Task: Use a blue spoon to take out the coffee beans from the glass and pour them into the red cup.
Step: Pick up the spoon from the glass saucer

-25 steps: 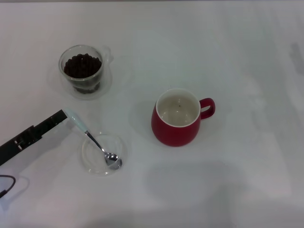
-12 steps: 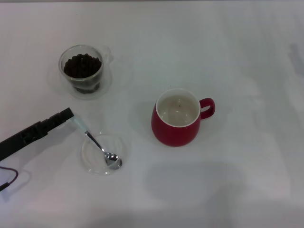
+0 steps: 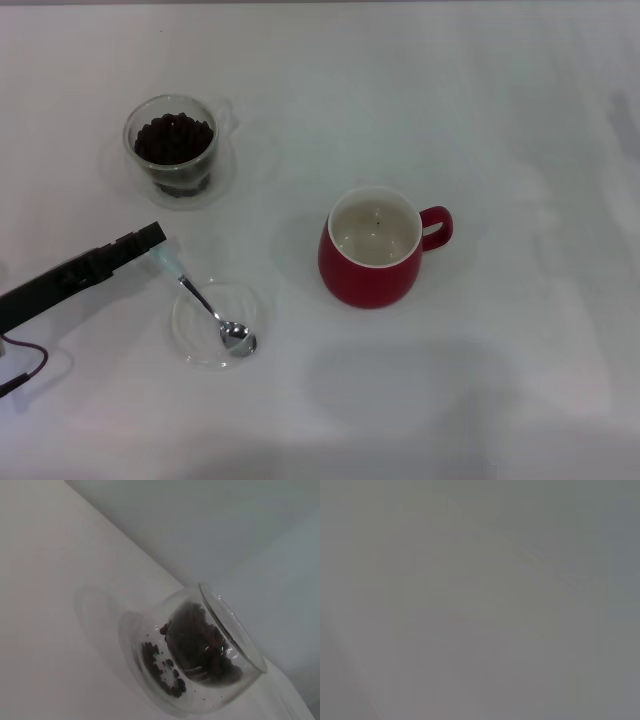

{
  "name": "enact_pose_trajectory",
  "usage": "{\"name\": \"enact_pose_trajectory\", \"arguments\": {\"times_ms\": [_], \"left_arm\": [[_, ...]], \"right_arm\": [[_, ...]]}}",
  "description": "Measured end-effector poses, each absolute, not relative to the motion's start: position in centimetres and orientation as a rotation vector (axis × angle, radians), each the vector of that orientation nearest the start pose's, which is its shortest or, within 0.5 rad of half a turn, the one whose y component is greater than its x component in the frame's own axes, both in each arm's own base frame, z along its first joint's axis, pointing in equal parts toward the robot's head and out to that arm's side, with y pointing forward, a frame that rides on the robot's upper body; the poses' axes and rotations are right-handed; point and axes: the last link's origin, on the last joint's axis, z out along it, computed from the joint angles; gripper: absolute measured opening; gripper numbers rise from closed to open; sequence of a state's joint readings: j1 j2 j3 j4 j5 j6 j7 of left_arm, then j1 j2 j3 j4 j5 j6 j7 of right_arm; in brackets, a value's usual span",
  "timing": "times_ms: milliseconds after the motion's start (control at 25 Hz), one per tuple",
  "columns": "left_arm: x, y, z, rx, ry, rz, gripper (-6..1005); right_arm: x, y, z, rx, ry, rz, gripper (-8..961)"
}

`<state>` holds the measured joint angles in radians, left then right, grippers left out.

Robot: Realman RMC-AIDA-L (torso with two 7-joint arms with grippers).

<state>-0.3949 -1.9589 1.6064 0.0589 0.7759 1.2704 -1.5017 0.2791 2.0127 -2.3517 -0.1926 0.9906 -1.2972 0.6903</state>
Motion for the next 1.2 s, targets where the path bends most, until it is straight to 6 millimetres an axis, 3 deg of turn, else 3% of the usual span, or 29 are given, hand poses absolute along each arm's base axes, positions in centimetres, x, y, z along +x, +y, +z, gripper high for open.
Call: {"name": "enact_pose_trajectory", "arguments": {"times_ms": [280,520,840,1200], "left_arm": [[-34.95,26.58,-4.64,-2.101,-1.63,-0.917,614],[-34.77,26.6,-4.84,-2.106,-1.629,-0.92,388],[-34.91,26.45,-4.67,-2.083,-1.641,-0.938,189],[-34.82,26.31,-4.08,-2.046,-1.637,-1.008,165]], "right_arm": [[37.35,28.37,2.81,-1.283,0.945,1.096,842],[37.36,28.36,2.81,-1.282,0.945,1.096,842],[37.59,28.27,2.69,-1.28,0.958,1.083,841],[37.75,28.18,2.6,-1.272,0.984,1.092,841]]}}
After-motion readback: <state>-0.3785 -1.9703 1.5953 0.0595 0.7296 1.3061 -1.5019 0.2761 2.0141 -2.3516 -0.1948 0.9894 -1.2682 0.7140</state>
